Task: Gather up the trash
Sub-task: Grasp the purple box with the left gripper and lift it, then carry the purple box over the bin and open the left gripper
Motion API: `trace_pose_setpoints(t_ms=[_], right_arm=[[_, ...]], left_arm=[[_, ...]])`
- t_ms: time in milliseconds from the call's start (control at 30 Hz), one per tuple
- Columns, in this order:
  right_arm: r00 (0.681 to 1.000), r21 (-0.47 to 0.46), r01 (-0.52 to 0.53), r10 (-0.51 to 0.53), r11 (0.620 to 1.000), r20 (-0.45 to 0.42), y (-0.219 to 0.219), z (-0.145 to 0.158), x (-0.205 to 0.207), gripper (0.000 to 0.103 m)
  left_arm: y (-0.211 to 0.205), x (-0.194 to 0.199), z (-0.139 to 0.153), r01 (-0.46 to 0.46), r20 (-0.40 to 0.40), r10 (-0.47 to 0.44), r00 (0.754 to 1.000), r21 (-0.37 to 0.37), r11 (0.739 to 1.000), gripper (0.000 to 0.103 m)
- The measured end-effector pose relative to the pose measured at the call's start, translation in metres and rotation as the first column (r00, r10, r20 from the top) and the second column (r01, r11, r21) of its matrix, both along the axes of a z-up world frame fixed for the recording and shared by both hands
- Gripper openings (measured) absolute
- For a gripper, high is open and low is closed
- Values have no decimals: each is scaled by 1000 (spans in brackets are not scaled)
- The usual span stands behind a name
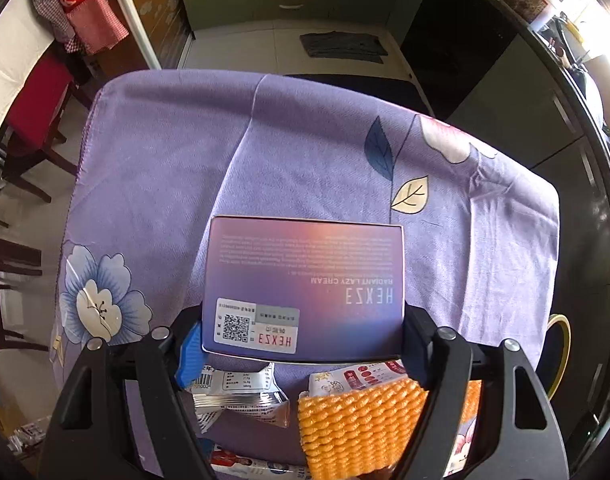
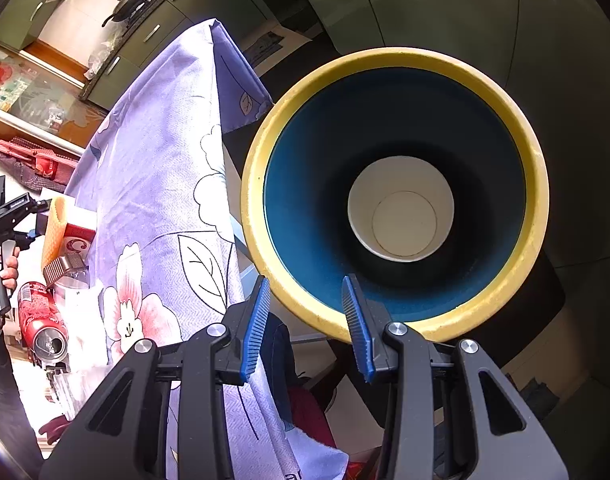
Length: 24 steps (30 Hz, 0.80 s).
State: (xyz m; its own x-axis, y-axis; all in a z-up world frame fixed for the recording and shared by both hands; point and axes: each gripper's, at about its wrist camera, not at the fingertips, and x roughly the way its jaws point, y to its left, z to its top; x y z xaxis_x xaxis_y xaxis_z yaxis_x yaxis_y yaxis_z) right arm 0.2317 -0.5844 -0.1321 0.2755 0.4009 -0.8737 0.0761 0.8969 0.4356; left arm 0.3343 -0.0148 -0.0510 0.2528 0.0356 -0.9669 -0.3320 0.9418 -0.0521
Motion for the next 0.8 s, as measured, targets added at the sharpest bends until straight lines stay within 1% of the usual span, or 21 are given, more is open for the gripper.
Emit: trace_pose_setpoints(t_ms=[100,200,267,367,433,533,567,633,667,733,767,800], right_arm=[[1000,8,1,-1,1000,13,0,1,-2,38],[999,18,3,-4,1000,33,-3,4,-9,38],[999,16,10,-11,1000,50,-7,9,-16,38],[997,13,28,-29,1000,77,-18,15,-32,38],[994,4,49,-49,999,97,-28,21,-46,38],[990,-10,79,-77,997,119,-45,29,-70,38],[989,-12,86,-84,996,125,-51,30,-77,38],[986,-19,106,-102,994,135,-62,34,-94,38],[984,-20,119,-115,993,140,-68,34,-102,38],[980,-20,141,-137,990,146,-79,34,-118,38],[978,-21,154,-149,988,149,-83,34,-126,38],[975,-23,165,-160,986,152,-88,34,-134,38]], left_arm=[[-15,-4,27,61,52,-62,997,10,998,73],[-43,-12,52,150,95,-150,984,6,989,73],[-72,-17,66,230,113,-228,967,-7,973,73],[-125,-30,79,351,132,-345,929,-31,936,73],[-167,-38,82,438,140,-429,892,-40,898,73],[-233,-47,75,557,129,-547,827,-58,828,73],[-257,-50,68,596,123,-586,801,-68,800,73],[-299,-57,55,653,105,-646,756,-73,753,73],[-322,-59,46,683,95,-676,731,-86,726,73],[-356,-61,26,719,74,-715,695,-102,688,73],[-377,-62,16,738,69,-736,673,-119,664,73],[-392,-63,9,750,62,-749,660,-122,650,73]])
